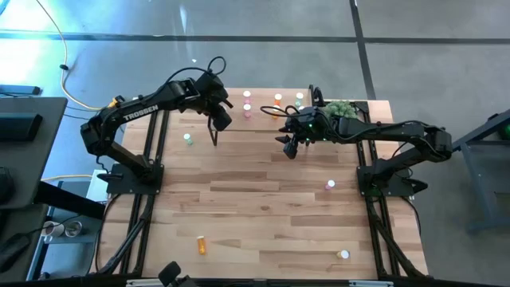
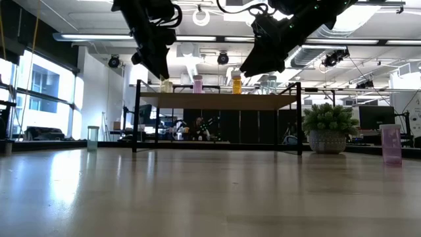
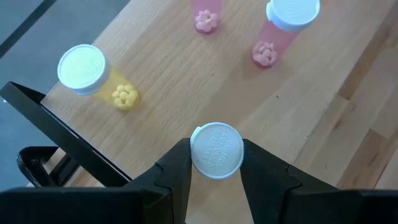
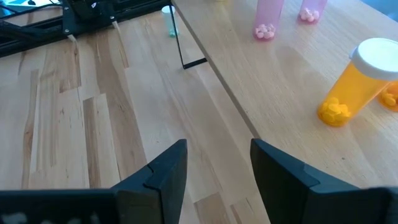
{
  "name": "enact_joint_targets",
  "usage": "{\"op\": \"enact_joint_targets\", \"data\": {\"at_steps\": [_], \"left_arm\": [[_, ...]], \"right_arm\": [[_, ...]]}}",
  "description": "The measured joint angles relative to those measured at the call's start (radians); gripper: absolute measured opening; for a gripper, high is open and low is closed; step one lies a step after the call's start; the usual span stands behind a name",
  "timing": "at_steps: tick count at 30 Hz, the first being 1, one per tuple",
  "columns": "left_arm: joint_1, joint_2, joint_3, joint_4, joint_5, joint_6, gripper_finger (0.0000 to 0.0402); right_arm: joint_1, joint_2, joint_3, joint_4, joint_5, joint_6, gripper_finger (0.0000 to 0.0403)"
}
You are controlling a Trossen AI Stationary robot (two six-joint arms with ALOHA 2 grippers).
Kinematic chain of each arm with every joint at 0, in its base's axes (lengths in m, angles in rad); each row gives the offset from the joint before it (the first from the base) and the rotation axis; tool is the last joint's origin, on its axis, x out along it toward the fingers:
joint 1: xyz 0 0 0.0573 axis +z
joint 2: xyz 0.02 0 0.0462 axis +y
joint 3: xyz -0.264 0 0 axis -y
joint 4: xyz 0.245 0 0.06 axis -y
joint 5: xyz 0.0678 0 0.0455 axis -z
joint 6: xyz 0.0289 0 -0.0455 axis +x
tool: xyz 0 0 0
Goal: Pick and place medicine bottles onto shelf by color
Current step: Put the left yellow pill bottle on the shelf aligned with the other yellow pill bottle
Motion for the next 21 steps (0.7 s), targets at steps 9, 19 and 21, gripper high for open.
{"op": "enact_joint_targets", "data": {"at_steps": [9,19,21], "left_arm": [[0.0,0.002,-0.001,-0.006,-0.006,0.001,0.0132],[0.0,0.004,-0.002,-0.005,-0.02,0.001,0.0162],[0.0,0.004,-0.002,-0.004,-0.021,0.01,0.0164]], "right_arm": [[0.0,0.0,0.0,0.0,0.0,0.0,0.0167],[0.0,0.0,0.0,0.0,0.0,0.0,0.0167],[0.0,0.0,0.0,0.0,0.0,0.0,0.0167]]}}
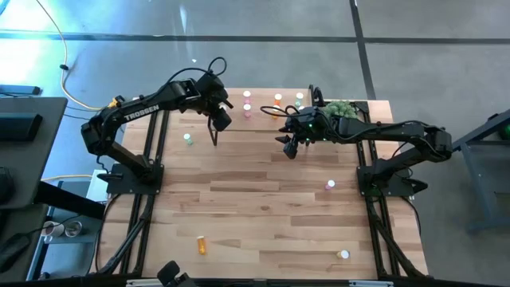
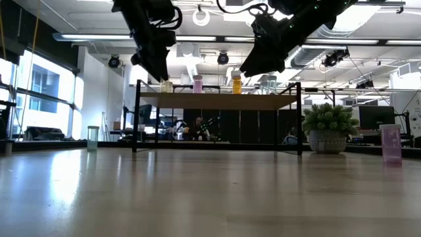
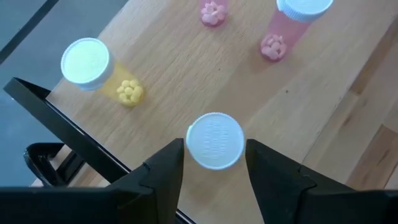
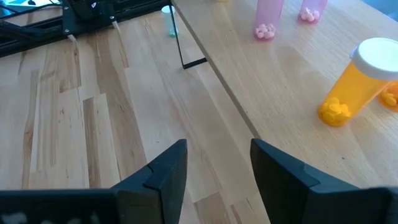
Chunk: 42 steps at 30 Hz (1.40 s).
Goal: Pick and place medicine bottles onto shelf by color
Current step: Put the left yellow pill bottle on the shelf aligned with the other yellow pill bottle, then put the pink pill bottle on the shelf aligned with the other pink pill bottles
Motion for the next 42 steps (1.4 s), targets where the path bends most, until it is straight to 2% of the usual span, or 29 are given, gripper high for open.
{"op": "enact_joint_targets", "data": {"at_steps": [11,29,35,42], "left_arm": [[0.0,0.0,0.002,0.024,-0.002,0.046,0.0165],[-0.001,-0.004,0.113,-0.01,0.002,0.093,0.0161],[-0.022,-0.03,0.113,-0.013,0.002,0.102,0.0161],[-0.108,-0.071,0.111,-0.016,0.005,0.096,0.0161]], "right_arm": [[0.0,0.0,0.0,0.0,0.0,0.016,0.0167],[0.0,-0.001,0.0,-0.046,0.0,-0.011,0.0167],[0.001,-0.047,0.0,-0.119,0.0,0.005,0.0167],[0.005,-0.144,0.0,-0.207,0.004,0.018,0.0167]]}}
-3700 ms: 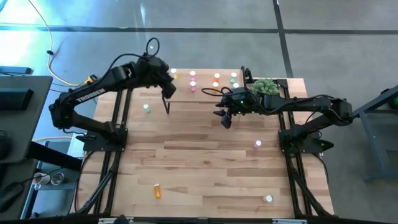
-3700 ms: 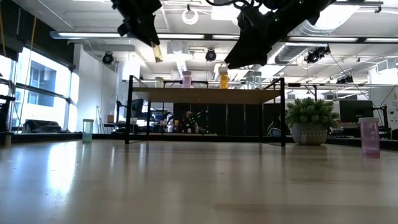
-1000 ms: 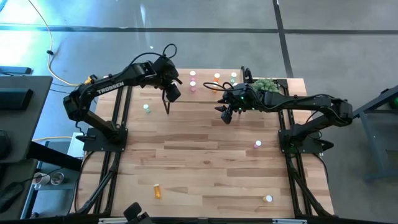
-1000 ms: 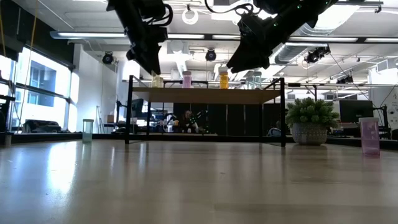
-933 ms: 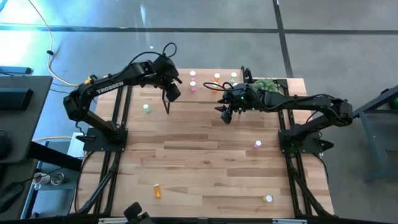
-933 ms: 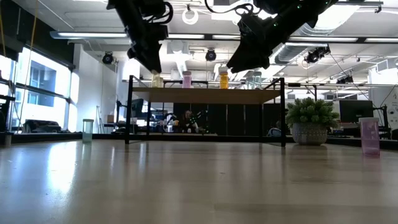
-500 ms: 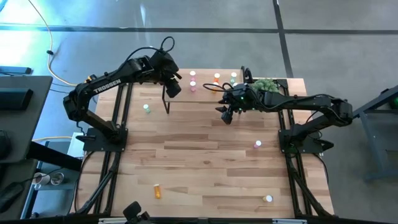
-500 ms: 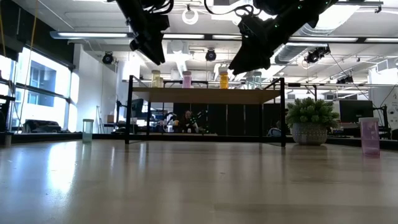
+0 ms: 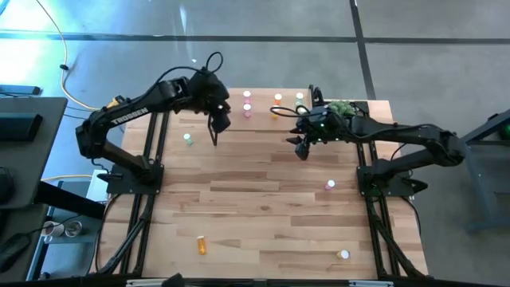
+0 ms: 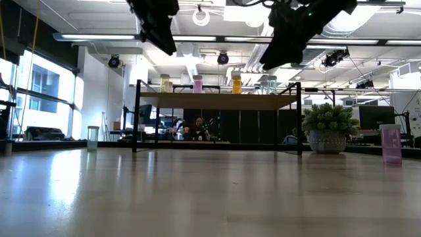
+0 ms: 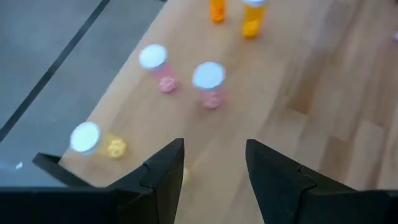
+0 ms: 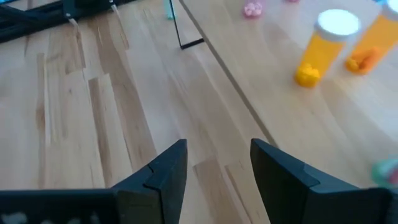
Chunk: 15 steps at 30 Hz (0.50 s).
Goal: Pick and place medicine bottles onto shelf by color
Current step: Put the pink pill bottle on the shelf aligned with the other pink pill bottles
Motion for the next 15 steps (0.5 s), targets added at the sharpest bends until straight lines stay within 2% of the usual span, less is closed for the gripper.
{"op": "enact_joint_targets", "data": {"at_steps": [4,9,15], "left_arm": [[-0.051,-0.023,-0.048,0.008,0.001,-0.011,0.0161],[-0.107,-0.071,-0.176,0.035,0.006,-0.095,0.0161],[-0.179,-0.135,-0.306,0.214,0.006,-0.181,0.0161]], "right_arm": [[0.024,-0.061,0.0,-0.085,0.016,0.003,0.0167],[0.108,-0.109,0.0,-0.252,0.143,0.089,0.0167],[0.223,-0.133,0.0,-0.4,0.199,0.156,0.0167]]}}
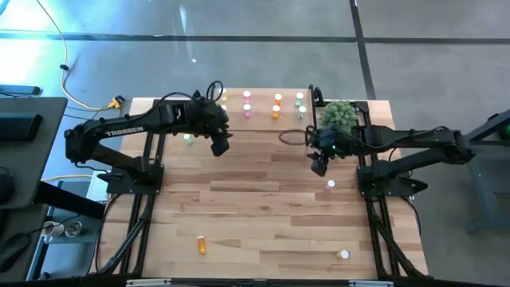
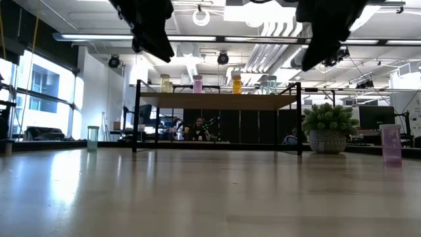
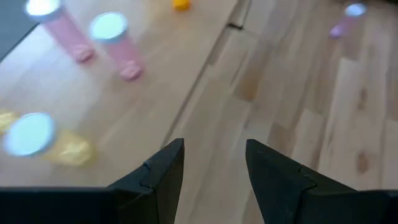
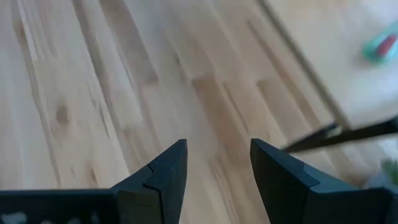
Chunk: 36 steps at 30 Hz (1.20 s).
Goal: Pick and place medicine bottles onto shelf by color
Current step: Put the pink pill bottle on the shelf aligned with the other pink pill bottles
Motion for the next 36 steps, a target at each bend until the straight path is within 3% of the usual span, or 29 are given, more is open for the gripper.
{"op": "enact_joint_targets", "data": {"at_steps": [6,15,21,29,36], "left_arm": [[-0.089,-0.034,-0.137,0.213,-0.008,-0.07,0.0161],[-0.192,-0.037,-0.269,0.445,-0.011,-0.057,0.0161],[-0.254,-0.037,-0.284,0.456,-0.009,-0.047,0.0161],[-0.318,-0.037,-0.284,0.454,-0.012,-0.082,0.0161],[-0.36,-0.037,-0.284,0.454,-0.012,-0.136,0.0161]], "right_arm": [[0.118,0.0,0.0,-0.164,0.102,0.154,0.0167],[0.299,0.0,0.0,-0.355,0.24,0.37,0.0167],[0.439,0.0,-0.007,-0.479,0.314,0.601,0.0167],[0.592,-0.072,-0.157,-0.467,0.305,0.871,0.0167],[0.683,-0.188,-0.256,-0.426,0.304,1.006,0.0167]]}}
